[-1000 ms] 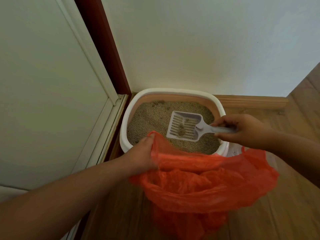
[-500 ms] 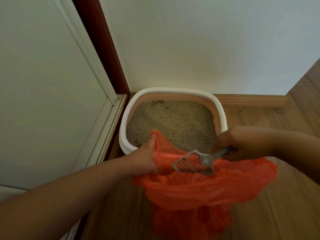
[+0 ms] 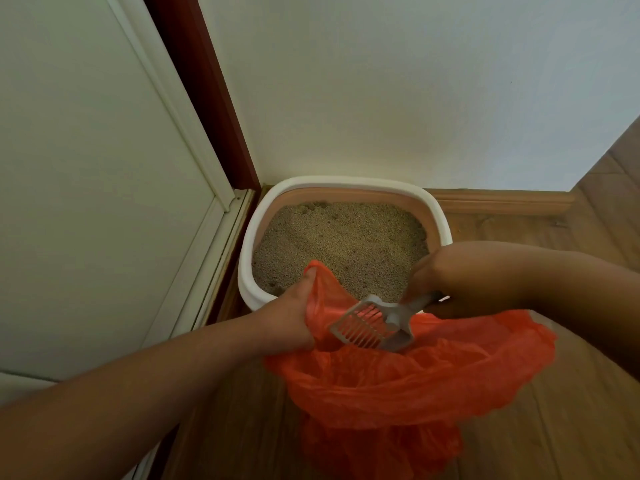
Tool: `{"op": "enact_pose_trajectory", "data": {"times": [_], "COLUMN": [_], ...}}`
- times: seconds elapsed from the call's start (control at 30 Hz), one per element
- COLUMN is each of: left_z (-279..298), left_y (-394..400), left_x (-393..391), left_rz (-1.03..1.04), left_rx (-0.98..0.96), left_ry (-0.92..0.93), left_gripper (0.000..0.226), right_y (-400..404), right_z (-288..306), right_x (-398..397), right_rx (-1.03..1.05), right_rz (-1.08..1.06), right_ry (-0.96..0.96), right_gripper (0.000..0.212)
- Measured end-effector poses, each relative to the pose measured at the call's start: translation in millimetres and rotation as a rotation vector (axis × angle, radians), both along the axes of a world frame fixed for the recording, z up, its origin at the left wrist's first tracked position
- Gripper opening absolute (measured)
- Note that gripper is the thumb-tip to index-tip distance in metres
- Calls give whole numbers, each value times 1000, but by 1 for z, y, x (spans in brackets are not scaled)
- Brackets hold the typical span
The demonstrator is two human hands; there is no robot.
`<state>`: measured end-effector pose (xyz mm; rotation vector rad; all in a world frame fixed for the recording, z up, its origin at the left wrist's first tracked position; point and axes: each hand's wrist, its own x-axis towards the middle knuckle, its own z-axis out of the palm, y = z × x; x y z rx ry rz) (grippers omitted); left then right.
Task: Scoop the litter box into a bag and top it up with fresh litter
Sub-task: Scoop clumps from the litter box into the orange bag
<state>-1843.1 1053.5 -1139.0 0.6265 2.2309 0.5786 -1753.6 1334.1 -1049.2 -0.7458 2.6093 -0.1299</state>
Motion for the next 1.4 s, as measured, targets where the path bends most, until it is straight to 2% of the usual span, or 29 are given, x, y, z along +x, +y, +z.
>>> {"op": "enact_pose_trajectory", "data": {"times": [0.1, 0.2, 0.33, 0.47, 0.57, 0.7, 0.8, 0.93, 1.23, 1.4], "left_z": [-1, -4, -2, -6, -12, -16, -21, -28, -32, -34], "left_y": [-2, -4, -7, -15, -20, -20, -22, -32, -36, -44], "left_x": [-2, -5, -5, -8, -10, -14, -17, -15, -21, -21], "left_rz": [11, 11, -23, -31, -65, -50, -94, -169, -115, -86], "left_rx": [6, 24, 1, -49, -64, -72, -129, -142, -136, -125], "left_ry": [10, 51, 80, 128, 191, 278, 270, 191, 229, 197], "left_gripper": [134, 127, 94, 74, 48, 15, 14, 28, 24, 32], "right_y": [9, 17, 31, 45, 50, 47, 37, 19, -9, 0], "right_z": [-7, -11, -14, -25, -40, -63, -72, -88, -115, -107], "right_x": [0, 1, 1, 0, -8, -24, -33, -45, -71, -78], "right_rx": [-70, -242, -411, -573, -502, -226, -168, -162, -90, -55], "right_rz": [-120, -305, -560, -777, -875, -866, -830, -739, -663, -630], "right_ry": [-22, -53, -127, -147, -58, 12, 12, -30, -73, -47], "right_gripper": [36, 26, 25, 19, 14, 17, 17, 18, 17, 17]}}
